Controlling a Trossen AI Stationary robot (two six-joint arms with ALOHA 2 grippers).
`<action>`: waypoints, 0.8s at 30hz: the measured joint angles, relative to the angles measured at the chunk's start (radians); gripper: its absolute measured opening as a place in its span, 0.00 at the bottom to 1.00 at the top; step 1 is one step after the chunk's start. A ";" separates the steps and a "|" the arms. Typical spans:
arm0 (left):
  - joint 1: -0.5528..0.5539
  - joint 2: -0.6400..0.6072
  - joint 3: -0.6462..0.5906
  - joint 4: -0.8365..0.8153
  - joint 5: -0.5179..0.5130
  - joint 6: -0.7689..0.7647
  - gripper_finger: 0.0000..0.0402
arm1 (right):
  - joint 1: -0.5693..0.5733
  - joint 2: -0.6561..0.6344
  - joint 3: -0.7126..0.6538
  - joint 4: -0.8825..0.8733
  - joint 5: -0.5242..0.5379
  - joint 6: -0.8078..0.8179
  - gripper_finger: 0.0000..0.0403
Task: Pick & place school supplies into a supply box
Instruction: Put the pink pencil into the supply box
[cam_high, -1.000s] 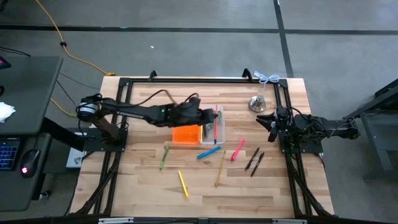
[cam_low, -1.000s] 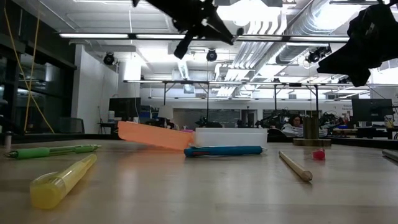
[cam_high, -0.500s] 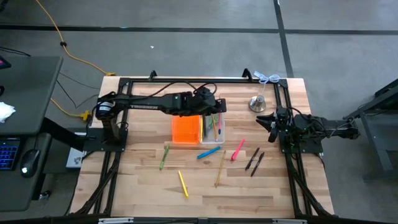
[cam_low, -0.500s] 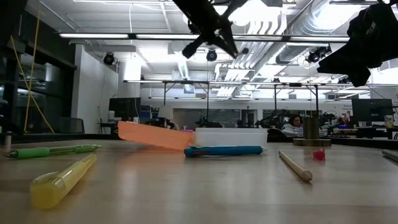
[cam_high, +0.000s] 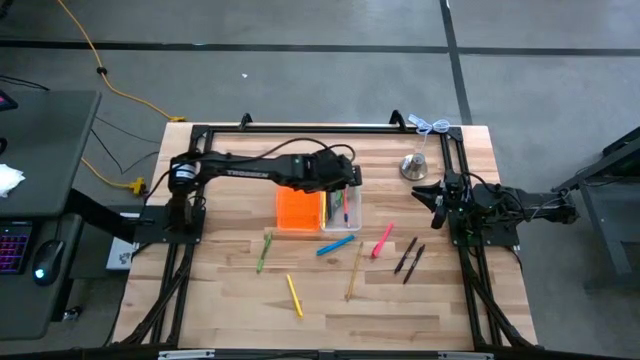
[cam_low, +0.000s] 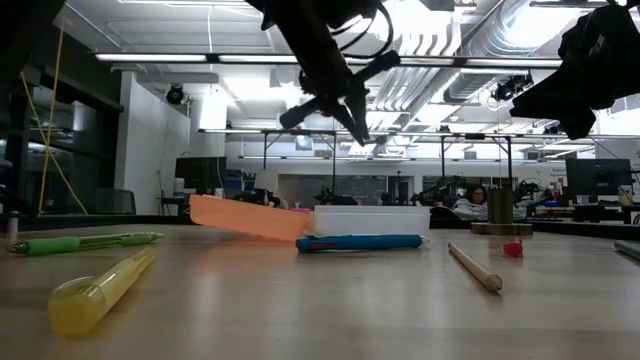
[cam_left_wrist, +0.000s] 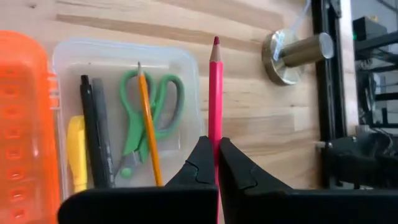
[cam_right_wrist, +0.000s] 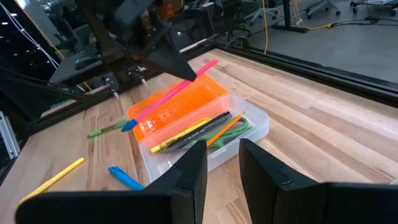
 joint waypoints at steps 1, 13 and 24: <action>0.000 0.005 0.000 -0.006 -0.001 -0.004 0.06 | 0.000 0.000 0.000 0.000 0.000 0.000 0.18; 0.029 0.087 0.000 0.000 0.045 -0.025 0.06 | 0.000 0.000 0.000 0.000 -0.026 0.000 0.18; 0.046 0.100 0.000 -0.011 0.046 -0.025 0.06 | 0.000 0.000 0.000 0.000 -0.026 0.000 0.18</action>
